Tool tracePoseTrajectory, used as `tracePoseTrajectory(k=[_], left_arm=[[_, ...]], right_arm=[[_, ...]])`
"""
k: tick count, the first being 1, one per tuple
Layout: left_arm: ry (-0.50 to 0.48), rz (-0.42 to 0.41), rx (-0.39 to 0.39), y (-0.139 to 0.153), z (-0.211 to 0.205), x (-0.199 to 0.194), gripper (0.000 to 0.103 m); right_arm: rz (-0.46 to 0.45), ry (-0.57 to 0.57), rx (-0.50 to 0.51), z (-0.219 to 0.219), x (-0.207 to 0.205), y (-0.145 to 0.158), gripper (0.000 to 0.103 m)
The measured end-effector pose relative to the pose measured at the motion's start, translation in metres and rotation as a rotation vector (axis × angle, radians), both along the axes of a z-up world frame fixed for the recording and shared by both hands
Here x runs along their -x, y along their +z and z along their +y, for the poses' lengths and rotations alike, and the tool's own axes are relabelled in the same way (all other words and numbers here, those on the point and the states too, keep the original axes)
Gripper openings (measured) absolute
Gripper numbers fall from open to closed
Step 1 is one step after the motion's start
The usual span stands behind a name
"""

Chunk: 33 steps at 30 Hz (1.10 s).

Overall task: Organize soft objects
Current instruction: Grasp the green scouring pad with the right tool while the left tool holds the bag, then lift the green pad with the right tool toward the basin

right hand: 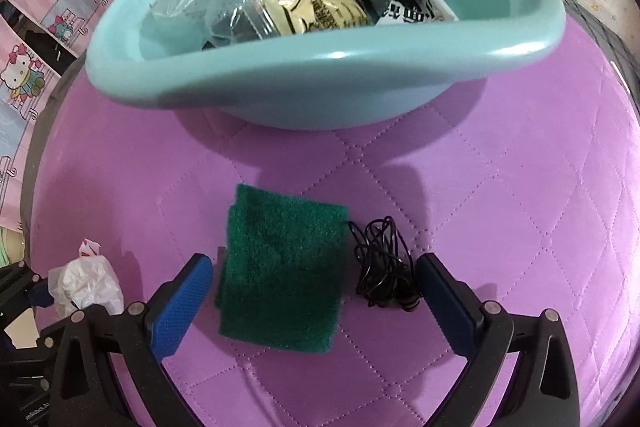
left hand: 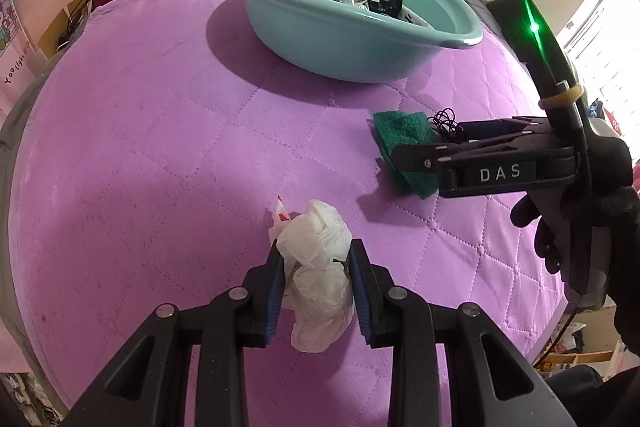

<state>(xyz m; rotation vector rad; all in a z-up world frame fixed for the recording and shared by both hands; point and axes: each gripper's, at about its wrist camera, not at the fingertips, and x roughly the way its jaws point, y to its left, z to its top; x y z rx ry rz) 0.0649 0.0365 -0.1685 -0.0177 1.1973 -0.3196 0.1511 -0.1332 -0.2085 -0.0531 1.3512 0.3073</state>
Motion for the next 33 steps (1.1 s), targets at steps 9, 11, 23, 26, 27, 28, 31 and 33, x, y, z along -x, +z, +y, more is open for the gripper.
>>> tracePoseTrajectory(k=[9,11,23,26,27,28,31,33], left_arm=[[0.012,0.010,0.003,-0.003,0.003,-0.002,0.033],[0.014,0.010,0.004,-0.002,0.003,-0.002,0.033],[0.010,0.002,-0.006,0.000,-0.006,0.003,0.033],[0.009,-0.003,-0.008,0.003,-0.008,0.006,0.033],[0.008,-0.005,-0.009,0.004,-0.009,0.007,0.033],[0.008,-0.007,-0.011,0.005,-0.009,0.009,0.033],[0.011,-0.010,-0.013,0.009,-0.011,0.013,0.033],[0.013,-0.014,-0.013,0.011,-0.014,0.015,0.033]], right_arm=[[-0.023,-0.007,0.073,0.004,0.007,0.001,0.066],[-0.034,0.005,0.077,0.003,0.008,0.003,0.028],[-0.052,0.014,0.011,-0.010,0.022,0.017,0.002],[-0.052,0.011,-0.006,-0.012,0.022,0.027,0.002],[-0.055,0.013,-0.008,-0.012,0.020,0.028,0.002],[-0.057,0.014,-0.012,-0.013,0.022,0.030,0.002],[-0.060,0.017,-0.018,-0.019,0.028,0.039,0.002],[-0.062,0.016,-0.019,-0.021,0.031,0.042,0.002]])
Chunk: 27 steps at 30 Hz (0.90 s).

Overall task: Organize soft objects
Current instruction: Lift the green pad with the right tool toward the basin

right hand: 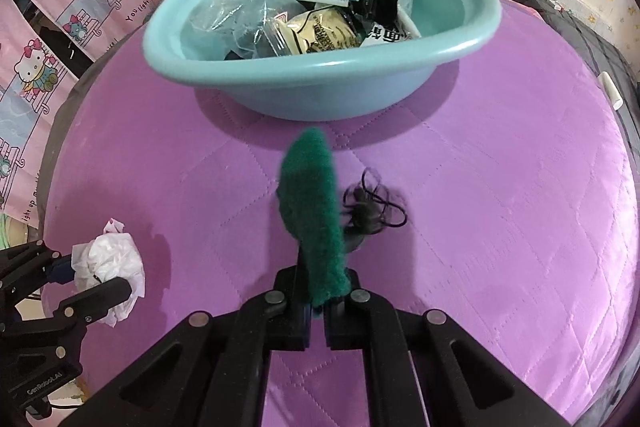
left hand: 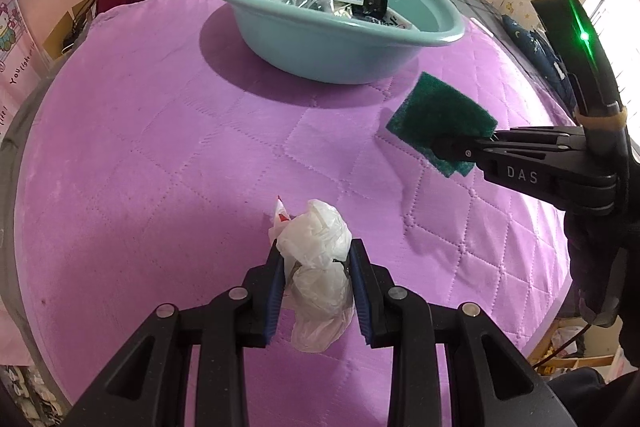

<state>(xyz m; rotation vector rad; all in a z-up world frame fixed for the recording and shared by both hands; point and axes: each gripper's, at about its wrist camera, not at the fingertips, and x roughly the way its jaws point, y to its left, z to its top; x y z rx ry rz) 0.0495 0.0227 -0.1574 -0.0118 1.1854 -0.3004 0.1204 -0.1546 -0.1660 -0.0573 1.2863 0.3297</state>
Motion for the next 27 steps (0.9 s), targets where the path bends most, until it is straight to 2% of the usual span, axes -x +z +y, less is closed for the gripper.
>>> tracePoseTrajectory(k=[10,20,27], left_arm=[[0.013,-0.019,0.005,0.013,-0.015,0.017,0.033],[0.032,-0.029,0.006,0.020,-0.026,0.027,0.033],[0.036,-0.033,0.002,0.030,-0.027,0.023,0.033]], right_arm=[[-0.016,-0.002,-0.006,-0.030,0.020,0.026,0.001],[-0.010,-0.020,-0.013,-0.051,0.018,0.029,0.002],[-0.013,-0.009,-0.018,-0.047,0.009,0.035,0.002]])
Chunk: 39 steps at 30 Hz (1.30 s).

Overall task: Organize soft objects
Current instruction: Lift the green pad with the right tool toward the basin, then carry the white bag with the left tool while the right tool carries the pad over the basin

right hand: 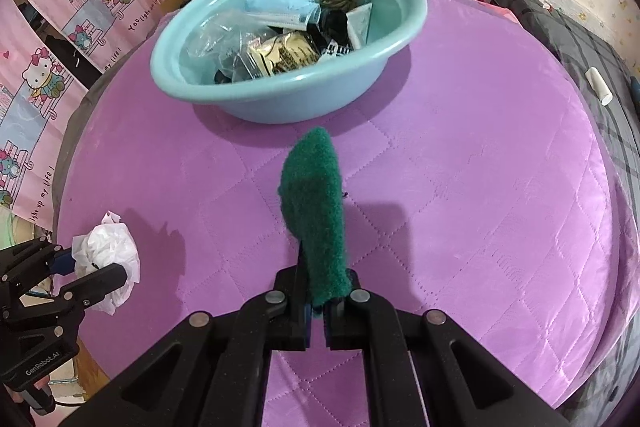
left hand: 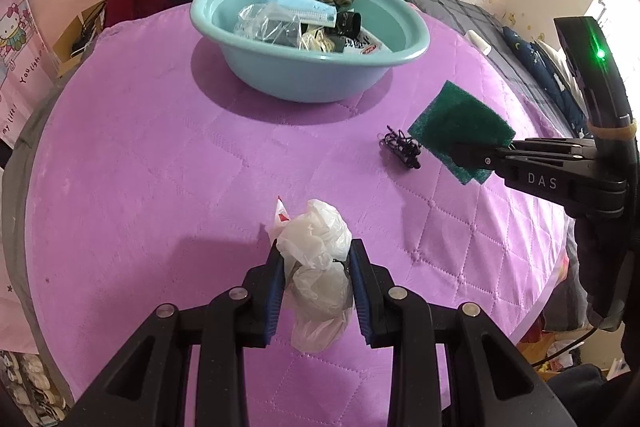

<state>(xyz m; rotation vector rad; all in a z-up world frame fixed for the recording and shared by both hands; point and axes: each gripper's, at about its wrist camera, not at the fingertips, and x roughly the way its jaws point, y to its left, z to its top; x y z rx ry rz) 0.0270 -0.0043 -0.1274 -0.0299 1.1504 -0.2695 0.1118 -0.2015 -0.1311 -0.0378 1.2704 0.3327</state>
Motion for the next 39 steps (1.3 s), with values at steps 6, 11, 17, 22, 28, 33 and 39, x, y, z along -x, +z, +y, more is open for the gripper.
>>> tracePoseTrajectory(k=[6,11,17,22,28,33,39], left_arm=[[-0.004,-0.028,-0.008,0.017,-0.003,-0.008,0.033],[-0.018,-0.054,-0.013,0.030,-0.011,-0.020,0.033],[-0.038,-0.090,-0.027,0.044,-0.019,-0.043,0.033],[-0.046,-0.121,-0.036,0.052,-0.023,-0.065,0.033],[-0.054,-0.142,-0.040,0.058,-0.027,-0.092,0.033],[-0.061,-0.159,-0.048,0.059,-0.030,-0.117,0.033],[-0.063,-0.167,-0.043,0.054,-0.032,-0.148,0.033]], right_arm=[[-0.018,0.003,-0.012,-0.006,-0.003,0.021,0.002],[-0.045,0.007,-0.016,-0.006,-0.010,0.041,0.002],[-0.084,0.011,-0.027,-0.008,-0.025,0.060,0.002],[-0.103,0.007,-0.037,-0.007,-0.041,0.070,0.002],[-0.117,0.014,-0.045,-0.003,-0.064,0.076,0.002],[-0.124,0.020,-0.047,0.003,-0.089,0.075,0.002],[-0.123,0.020,-0.048,0.011,-0.118,0.069,0.002]])
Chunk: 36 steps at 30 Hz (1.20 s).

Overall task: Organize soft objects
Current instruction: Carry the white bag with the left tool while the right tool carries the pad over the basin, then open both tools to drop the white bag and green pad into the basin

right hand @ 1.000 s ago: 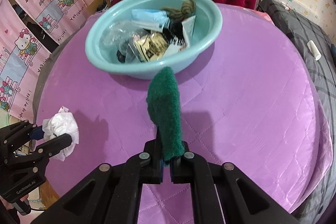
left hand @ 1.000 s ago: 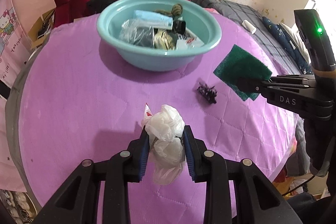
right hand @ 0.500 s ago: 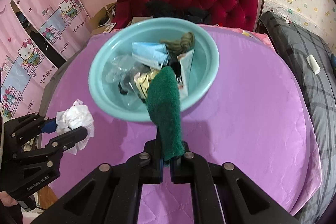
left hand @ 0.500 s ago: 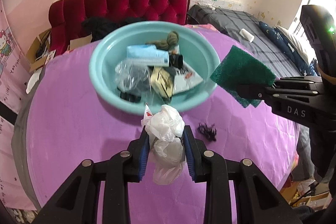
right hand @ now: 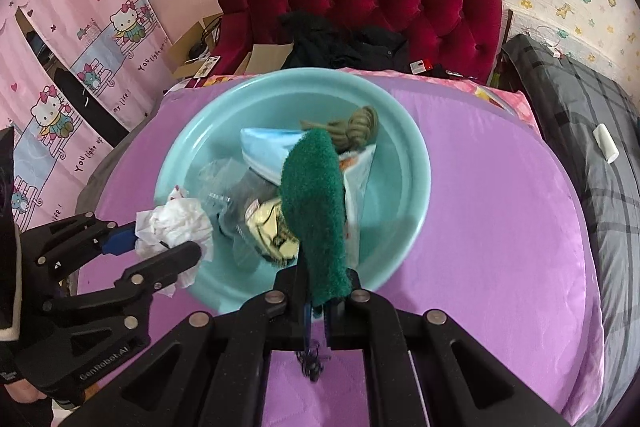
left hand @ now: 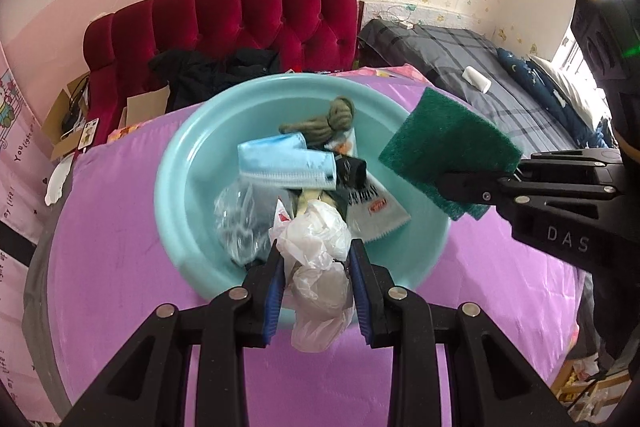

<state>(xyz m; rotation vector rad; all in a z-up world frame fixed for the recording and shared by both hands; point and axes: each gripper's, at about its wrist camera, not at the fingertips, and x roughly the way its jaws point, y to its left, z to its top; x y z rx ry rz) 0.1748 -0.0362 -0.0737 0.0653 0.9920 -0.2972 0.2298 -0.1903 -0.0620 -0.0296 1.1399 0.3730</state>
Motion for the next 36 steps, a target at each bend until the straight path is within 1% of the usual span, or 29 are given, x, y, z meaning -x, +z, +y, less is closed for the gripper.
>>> tracePoseTrajectory(k=[5,16,21,27,29,30,32,33,34,36], left_arm=[[0.002,-0.009,-0.003,-0.006,-0.002,-0.021,0.034],[0.026,-0.022,-0.044,-0.021,-0.007,-0.071,0.034],[0.039,-0.013,-0.052,-0.028,-0.006,-0.083,0.034],[0.049,-0.011,-0.062,-0.030,-0.006,-0.087,0.035],[0.054,-0.017,-0.070,-0.030,-0.006,-0.088,0.039],[0.057,-0.019,-0.072,-0.029,-0.006,-0.088,0.043],[0.070,-0.024,-0.082,-0.029,-0.007,-0.087,0.056],[0.073,-0.025,-0.084,-0.029,-0.006,-0.087,0.072],[0.080,-0.028,-0.088,-0.029,-0.006,-0.087,0.089],[0.088,-0.032,-0.086,-0.028,-0.005,-0.087,0.100]], right_arm=[[0.012,-0.001,-0.014,0.008,-0.023,-0.008,0.002],[0.027,0.003,-0.020,0.025,-0.069,-0.025,0.003],[0.035,-0.005,-0.023,0.026,-0.081,-0.033,0.004],[0.033,-0.004,-0.035,0.029,-0.087,-0.032,0.005],[0.029,-0.003,-0.033,0.031,-0.088,-0.031,0.007],[0.027,-0.003,-0.034,0.031,-0.088,-0.030,0.010],[0.023,-0.007,-0.034,0.032,-0.088,-0.028,0.030],[0.019,-0.009,-0.033,0.032,-0.087,-0.027,0.035],[0.014,-0.012,-0.030,0.032,-0.087,-0.026,0.043],[0.007,-0.020,-0.019,0.031,-0.086,-0.024,0.053]])
